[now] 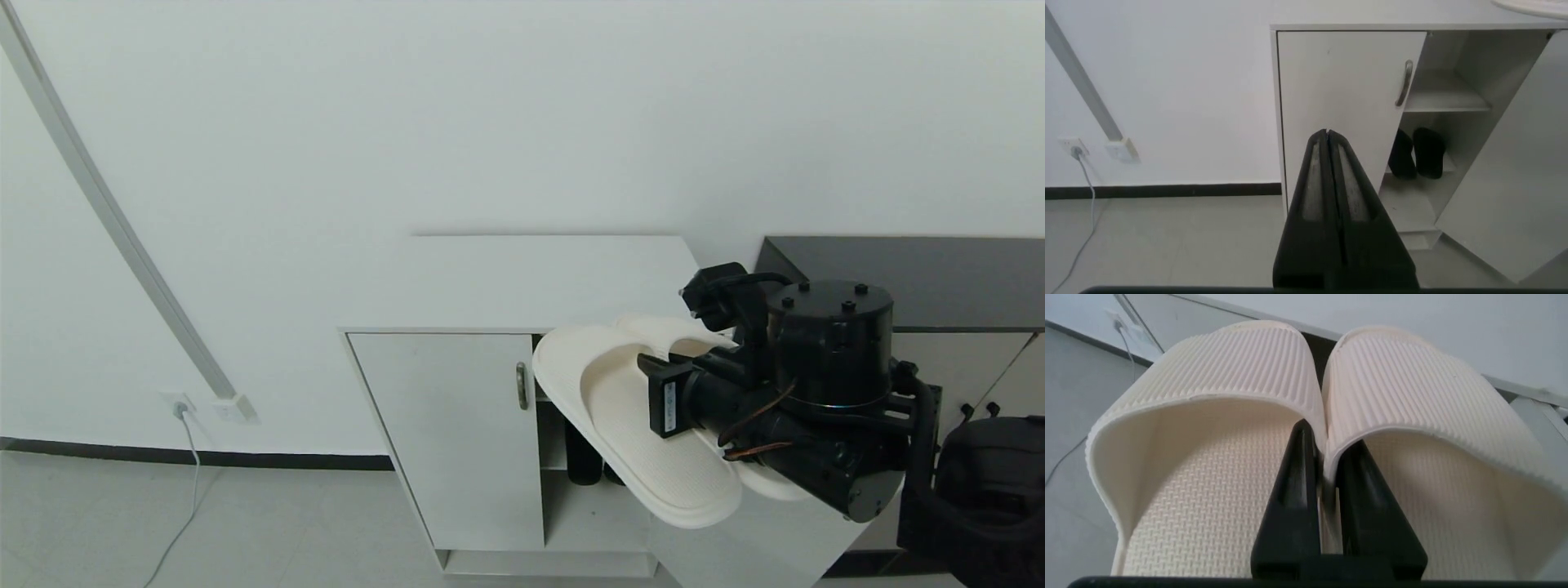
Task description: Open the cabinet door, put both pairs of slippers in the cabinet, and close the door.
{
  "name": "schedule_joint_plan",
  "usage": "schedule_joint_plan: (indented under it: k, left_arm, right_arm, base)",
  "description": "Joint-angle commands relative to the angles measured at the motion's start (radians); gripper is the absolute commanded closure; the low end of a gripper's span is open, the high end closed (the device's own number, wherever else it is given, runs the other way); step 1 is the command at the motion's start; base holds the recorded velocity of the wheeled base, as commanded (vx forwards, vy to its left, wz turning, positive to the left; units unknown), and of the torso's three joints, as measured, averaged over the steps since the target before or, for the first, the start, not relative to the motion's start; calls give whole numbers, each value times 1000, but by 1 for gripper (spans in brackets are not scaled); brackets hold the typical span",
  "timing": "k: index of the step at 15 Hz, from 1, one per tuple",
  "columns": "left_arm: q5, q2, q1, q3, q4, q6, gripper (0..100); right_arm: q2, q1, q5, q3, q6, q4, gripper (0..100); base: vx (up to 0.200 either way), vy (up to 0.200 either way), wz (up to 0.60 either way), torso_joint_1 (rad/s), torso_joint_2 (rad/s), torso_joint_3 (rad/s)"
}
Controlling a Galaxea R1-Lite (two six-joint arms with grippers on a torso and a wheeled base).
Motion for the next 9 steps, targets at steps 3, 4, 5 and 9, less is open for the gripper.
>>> schedule_joint_plan:
  k: [3, 4, 5, 9]
  left_arm:
    - [-1, 1, 0, 0, 0, 2, 100]
    - [-1, 1, 0, 0, 0, 0, 100]
    - [-1, 1, 0, 0, 0, 2, 100]
    - [-1, 1, 0, 0, 0, 2, 100]
  right_arm:
    - [6, 0, -1, 10, 0, -1, 100]
    - [6, 0, -1, 10, 0, -1, 100]
    - [6, 2, -1, 11, 0, -1, 100]
    - [6, 2, -1, 16, -1, -1, 100]
  base:
    - [0, 0, 0, 0, 0, 0]
    - [0, 0, 0, 0, 0, 0]
    - [0, 0, 0, 0, 0, 0]
    - [0, 0, 0, -157, 375, 212]
